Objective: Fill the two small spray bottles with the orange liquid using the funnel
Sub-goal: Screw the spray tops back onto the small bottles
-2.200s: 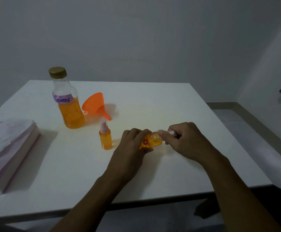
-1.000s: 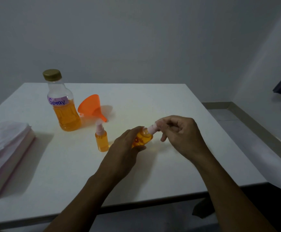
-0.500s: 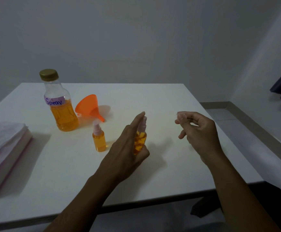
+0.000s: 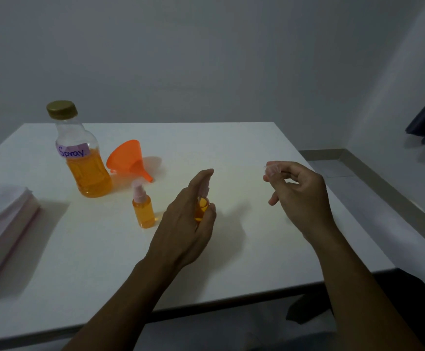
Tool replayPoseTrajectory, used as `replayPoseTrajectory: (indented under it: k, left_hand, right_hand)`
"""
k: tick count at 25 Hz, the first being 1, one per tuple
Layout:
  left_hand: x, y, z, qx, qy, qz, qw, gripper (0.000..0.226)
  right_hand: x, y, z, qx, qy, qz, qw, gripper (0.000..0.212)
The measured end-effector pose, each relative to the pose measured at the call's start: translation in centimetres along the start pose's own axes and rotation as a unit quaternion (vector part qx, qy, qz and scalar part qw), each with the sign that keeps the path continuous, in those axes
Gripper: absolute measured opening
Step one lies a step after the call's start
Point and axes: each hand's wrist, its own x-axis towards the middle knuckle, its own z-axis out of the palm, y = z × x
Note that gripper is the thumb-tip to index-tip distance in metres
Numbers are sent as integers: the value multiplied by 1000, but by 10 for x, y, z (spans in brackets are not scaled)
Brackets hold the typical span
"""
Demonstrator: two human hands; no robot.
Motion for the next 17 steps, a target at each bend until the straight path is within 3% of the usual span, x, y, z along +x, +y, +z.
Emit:
replayPoseTrajectory:
  k: [6,17]
  left_hand:
    - [10,-6,20,49,-29,-5,998,53]
    - [16,-9,28,84,15,31,996,37]
  right_hand:
    - [0,4,0,-29,0,-13,999,23]
    - [0,4,-12,-41,12,-17,999,23]
